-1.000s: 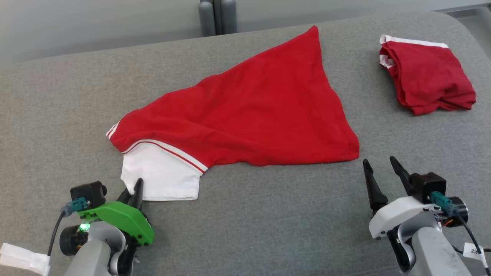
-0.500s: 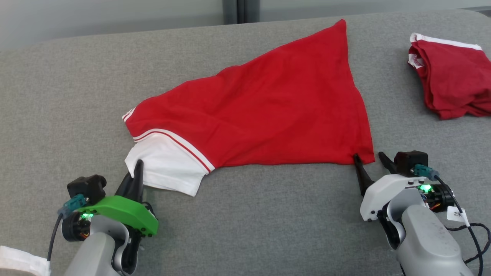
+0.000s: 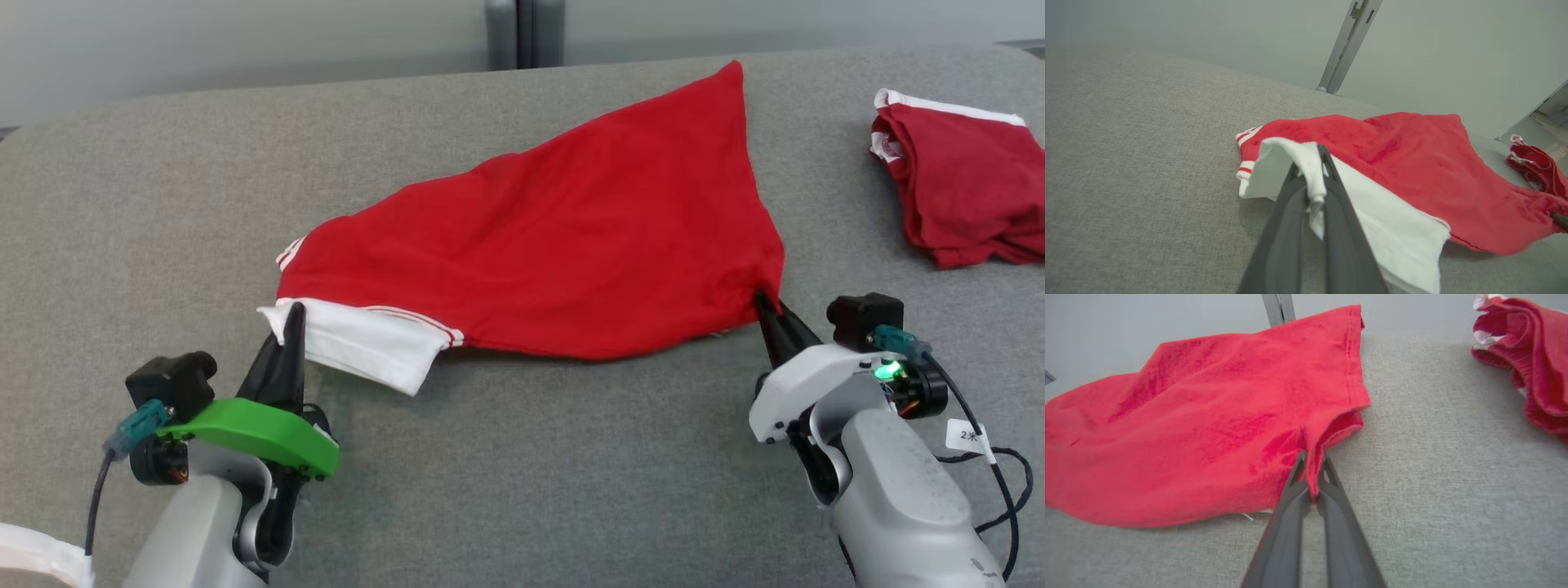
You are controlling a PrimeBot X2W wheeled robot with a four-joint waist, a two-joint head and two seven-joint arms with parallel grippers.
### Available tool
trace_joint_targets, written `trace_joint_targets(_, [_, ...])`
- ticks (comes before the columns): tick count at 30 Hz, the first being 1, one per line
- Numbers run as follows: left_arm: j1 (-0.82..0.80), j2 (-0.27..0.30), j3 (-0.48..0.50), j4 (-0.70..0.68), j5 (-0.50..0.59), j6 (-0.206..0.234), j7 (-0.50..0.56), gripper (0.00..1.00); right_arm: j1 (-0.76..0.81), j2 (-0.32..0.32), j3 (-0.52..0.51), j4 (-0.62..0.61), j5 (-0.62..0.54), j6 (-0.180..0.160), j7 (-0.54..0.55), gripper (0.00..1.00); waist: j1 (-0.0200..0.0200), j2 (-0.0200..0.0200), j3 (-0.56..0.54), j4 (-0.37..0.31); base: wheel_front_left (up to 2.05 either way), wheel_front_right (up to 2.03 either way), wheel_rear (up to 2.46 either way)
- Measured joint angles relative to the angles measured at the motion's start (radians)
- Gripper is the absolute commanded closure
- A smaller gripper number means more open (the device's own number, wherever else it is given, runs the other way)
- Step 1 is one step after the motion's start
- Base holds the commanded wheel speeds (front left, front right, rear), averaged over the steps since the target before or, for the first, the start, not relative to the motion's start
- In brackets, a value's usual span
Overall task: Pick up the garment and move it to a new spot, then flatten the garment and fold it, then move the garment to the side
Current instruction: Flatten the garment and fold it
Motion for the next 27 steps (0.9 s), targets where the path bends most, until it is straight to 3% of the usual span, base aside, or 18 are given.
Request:
trace_joint_targets(8, [-0.004, 0.062, 0.034, -0.194, -0.021, 0.003, 0.002, 1.0, -0.015, 0.0, -0.026, -0.208, -0.006, 0.0, 0.001, 1.0, 0.0, 0.0, -0.069, -0.016, 0.0, 0.0, 0.0])
trace_joint_targets(15, [-0.064, 0.158, 0.066, -0.482, 0.024, 0.047, 0.067, 1.0, -0.008, -0.012, -0.061, -0.579, -0.047, 0.0, 0.104, 1.0, 0.0, 0.0, -0.142, -0.033, 0.0, 0.0, 0.0])
trace_joint_targets(21, [-0.155, 0.254, 0.08, -0.734, 0.084, 0.084, 0.187, 1.0, 0.02, -0.037, -0.068, -0.942, -0.081, 0.0, 0.231, 1.0, 0.0, 0.0, -0.189, -0.052, 0.0, 0.0, 0.0])
trace_joint_targets(27, [-0.274, 0.321, 0.096, -0.888, 0.11, 0.095, 0.303, 1.0, 0.035, -0.054, -0.092, -1.196, -0.088, 0.0, 0.339, 1.0, 0.0, 0.0, -0.198, -0.069, 0.0, 0.0, 0.0])
